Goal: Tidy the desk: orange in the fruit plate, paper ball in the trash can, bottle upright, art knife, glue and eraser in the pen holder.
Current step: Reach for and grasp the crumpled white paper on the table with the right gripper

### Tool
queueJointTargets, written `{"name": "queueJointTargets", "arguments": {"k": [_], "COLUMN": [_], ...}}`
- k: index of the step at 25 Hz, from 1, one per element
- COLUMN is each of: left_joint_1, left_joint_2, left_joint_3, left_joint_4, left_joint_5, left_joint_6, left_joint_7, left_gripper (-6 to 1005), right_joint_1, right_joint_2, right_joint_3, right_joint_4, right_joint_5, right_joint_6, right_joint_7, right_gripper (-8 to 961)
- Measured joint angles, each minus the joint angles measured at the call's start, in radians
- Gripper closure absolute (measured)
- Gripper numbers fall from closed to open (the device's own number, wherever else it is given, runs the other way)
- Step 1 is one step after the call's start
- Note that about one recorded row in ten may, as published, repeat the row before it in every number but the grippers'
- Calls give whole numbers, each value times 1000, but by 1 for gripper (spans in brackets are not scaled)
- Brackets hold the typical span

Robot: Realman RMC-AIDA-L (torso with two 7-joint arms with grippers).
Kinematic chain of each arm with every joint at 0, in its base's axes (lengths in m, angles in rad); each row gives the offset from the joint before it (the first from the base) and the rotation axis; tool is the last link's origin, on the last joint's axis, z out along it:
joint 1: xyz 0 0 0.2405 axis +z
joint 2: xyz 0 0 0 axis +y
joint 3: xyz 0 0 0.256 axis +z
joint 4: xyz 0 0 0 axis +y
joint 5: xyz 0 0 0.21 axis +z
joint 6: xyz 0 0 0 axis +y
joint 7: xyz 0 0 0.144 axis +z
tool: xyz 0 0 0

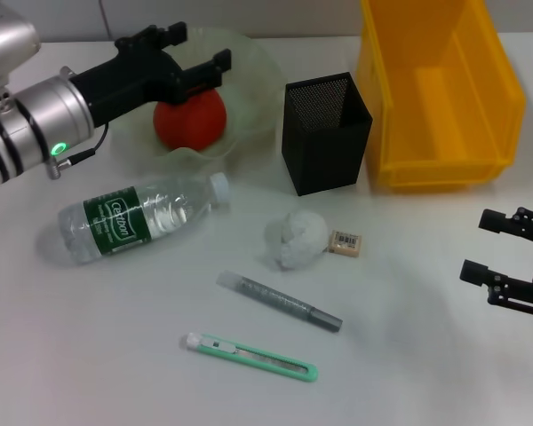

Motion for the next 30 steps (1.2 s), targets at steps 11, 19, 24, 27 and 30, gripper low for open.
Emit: {"name": "queueJointTargets", "arguments": {"k": [11, 19, 24, 27, 30], "left_joint_1": [191, 313, 394, 425, 431], "left_joint_2": [51, 135, 158, 166, 174], "left_joint_3": [173, 177, 174, 169, 161], "left_joint_4": [208, 202, 200, 170, 117], "left_joint_5": [8, 78, 80, 80, 83], "left_joint_6": [424, 594, 615, 617, 613], "left_joint_7": [-115, -119, -59, -5, 42], "left_gripper": [185, 186, 186, 186, 187], "right_joint_1": [6, 19, 33, 44, 68], "right_joint_2": [-1, 1, 2, -2, -11], "right_joint_3": [1, 0, 0, 0, -2], "right_joint_4": [1, 2, 2, 0, -9], "right_joint_5": [1, 2, 2, 2, 2], "right_joint_6": [-5, -26, -34, -48, -55], "right_joint_7": [7, 15, 35, 51, 84], "right_gripper": [197, 198, 198, 197, 197]}}
